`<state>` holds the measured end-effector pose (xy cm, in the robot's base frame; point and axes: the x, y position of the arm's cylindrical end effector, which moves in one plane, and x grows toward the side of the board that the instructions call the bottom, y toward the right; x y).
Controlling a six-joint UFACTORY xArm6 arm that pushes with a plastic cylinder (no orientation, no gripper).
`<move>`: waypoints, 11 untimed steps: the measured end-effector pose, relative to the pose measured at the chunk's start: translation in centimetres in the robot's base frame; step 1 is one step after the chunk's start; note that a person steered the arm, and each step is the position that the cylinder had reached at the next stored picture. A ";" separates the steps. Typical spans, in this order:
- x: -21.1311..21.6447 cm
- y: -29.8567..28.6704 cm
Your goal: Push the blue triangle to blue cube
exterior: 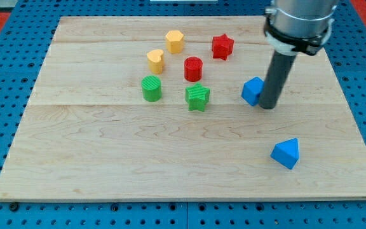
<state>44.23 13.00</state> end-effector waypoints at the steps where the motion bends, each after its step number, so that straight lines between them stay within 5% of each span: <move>1: -1.6 -3.9; 4: -4.0 0.8; 5: 3.2 9.7; 6: 12.9 10.9; 7: 14.0 3.1; 9: 6.0 0.0; 11: 4.0 2.5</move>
<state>48.27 15.51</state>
